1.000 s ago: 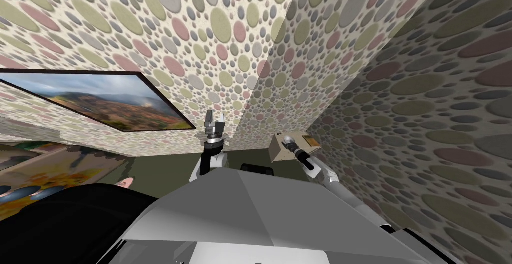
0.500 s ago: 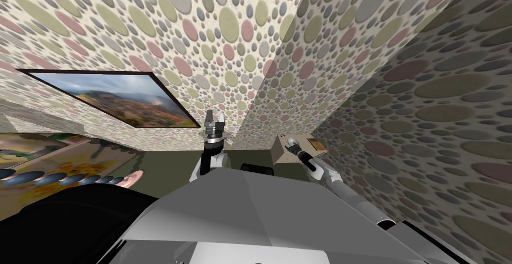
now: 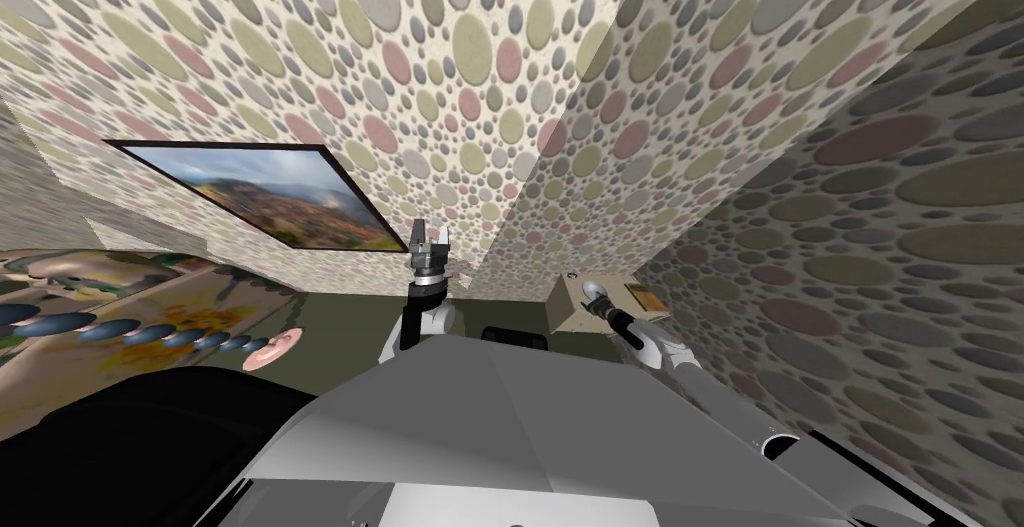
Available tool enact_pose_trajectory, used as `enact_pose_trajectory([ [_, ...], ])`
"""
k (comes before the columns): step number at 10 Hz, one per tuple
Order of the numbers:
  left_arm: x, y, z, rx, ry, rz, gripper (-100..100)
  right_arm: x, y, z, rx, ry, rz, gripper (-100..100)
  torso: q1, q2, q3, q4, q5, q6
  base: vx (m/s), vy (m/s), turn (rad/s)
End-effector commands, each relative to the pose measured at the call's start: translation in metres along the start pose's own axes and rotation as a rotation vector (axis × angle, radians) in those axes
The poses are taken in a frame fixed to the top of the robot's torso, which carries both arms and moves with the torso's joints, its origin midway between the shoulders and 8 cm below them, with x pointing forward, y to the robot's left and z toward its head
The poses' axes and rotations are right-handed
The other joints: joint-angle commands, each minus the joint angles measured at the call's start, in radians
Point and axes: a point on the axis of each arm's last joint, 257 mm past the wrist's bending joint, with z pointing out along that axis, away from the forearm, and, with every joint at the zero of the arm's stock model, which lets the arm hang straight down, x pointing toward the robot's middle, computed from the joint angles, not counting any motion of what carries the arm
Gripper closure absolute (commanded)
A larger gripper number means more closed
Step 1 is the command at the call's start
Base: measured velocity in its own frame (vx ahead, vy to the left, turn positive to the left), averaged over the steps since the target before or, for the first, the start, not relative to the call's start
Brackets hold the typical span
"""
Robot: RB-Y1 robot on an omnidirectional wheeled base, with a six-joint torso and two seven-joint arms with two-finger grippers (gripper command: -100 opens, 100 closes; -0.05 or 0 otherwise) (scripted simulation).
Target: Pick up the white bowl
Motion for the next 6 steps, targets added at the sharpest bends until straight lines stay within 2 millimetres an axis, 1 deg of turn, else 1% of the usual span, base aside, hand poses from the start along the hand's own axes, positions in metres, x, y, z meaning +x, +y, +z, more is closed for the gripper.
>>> enact_pose_trajectory([
  [1,0.0,0.0,0.0,0.0,0.0,0.0,0,0.018,-0.005,-0.001,0.005,0.039,-0.043,-100,0.0,0.0,0.0,0.0,0.0,0.0,0.04,0.008,0.058],
  [2,0.0,0.0,0.0,0.0,0.0,0.0,0,0.031,-0.009,-0.003,-0.005,0.07,-0.127,-100,-0.001,0.001,0.0,0.0,0.0,0.001,0.047,0.013,0.112],
  [3,0.0,0.0,0.0,0.0,0.0,0.0,0,0.043,-0.013,-0.006,0.002,0.095,-0.125,-100,0.0,0.0,0.0,0.0,0.0,0.0,0.04,0.007,0.064],
  [4,0.0,0.0,0.0,0.0,0.0,0.0,0,0.054,-0.016,-0.008,-0.012,0.121,-0.205,-100,-0.001,0.001,0.0,0.0,0.0,0.001,0.043,0.009,0.11],
  [5,0.0,0.0,0.0,0.0,0.0,0.0,0,0.067,-0.02,-0.012,-0.005,0.147,-0.203,-100,-0.001,0.001,0.0,0.0,0.0,0.0,0.039,0.004,0.071],
  [6,0.0,0.0,0.0,0.0,0.0,0.0,0,0.079,-0.022,-0.015,-0.021,0.174,-0.278,-100,-0.001,0.001,0.001,0.0,0.0,0.001,0.05,0.001,0.098],
])
